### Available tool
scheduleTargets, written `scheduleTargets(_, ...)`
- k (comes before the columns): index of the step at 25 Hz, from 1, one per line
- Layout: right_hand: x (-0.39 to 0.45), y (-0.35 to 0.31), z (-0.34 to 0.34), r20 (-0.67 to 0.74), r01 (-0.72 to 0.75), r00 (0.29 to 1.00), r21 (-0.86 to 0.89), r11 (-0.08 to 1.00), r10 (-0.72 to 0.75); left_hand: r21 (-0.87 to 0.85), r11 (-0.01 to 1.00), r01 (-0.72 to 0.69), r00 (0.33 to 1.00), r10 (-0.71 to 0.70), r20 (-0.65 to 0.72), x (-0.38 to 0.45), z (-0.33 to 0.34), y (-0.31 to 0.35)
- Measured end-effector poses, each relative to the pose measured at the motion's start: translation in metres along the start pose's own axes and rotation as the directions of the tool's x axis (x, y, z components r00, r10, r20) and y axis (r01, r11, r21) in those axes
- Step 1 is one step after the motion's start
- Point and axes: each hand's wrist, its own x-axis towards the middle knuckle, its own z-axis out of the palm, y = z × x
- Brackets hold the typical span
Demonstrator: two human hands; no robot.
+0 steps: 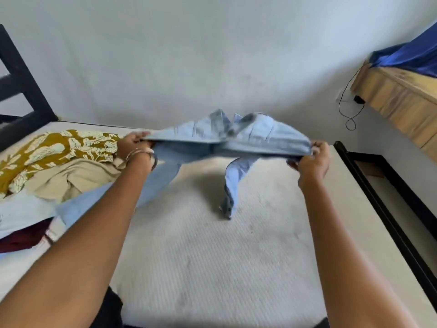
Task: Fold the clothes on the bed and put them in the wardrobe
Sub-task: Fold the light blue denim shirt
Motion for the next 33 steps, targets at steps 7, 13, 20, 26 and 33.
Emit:
scheduleTargets(7, -0.119, 0.172, -0.11, 0.021, -0.131, 0.959, -0.852, 0.506, 0.284, 0.621, 0.75, 0.229, 0.909, -0.393, 0.139, -0.109, -0.143, -0.183)
scheduleTargets(13, -0.18, 0.209, -0.144, -0.026, -0.015, 0.861, -1.0, -0.027, 0.507, 0.865, 0.423, 0.27, 0.851, -0.525, -0.009, -0.159, -0.169, -0.227)
scheduleTargets(20, -0.164, 0.206, -0.079, 0.494, 0.589, 0.612, -0.806, 0.06, 0.617, 0.648, 0.012, -0.762, 0.589, -0.405, 0.7, -0.215, -0.124, -0.237)
scheduleTargets(26, -0.201, 0.23, -0.032, 0.666, 0.471, 0.534, -0.746, 0.471, 0.521, 0.325, -0.099, -0.94, 0.335, -0.428, 0.839, -0.243, -0.095, -0.246)
scheduleTargets(33, -0.203, 0.263, -0.025, 0.601, 0.346, 0.701, -0.757, 0.554, 0.384, 0.327, 0.117, -0.938, 0.211, -0.554, 0.805, -0.224, -0.101, -0.245)
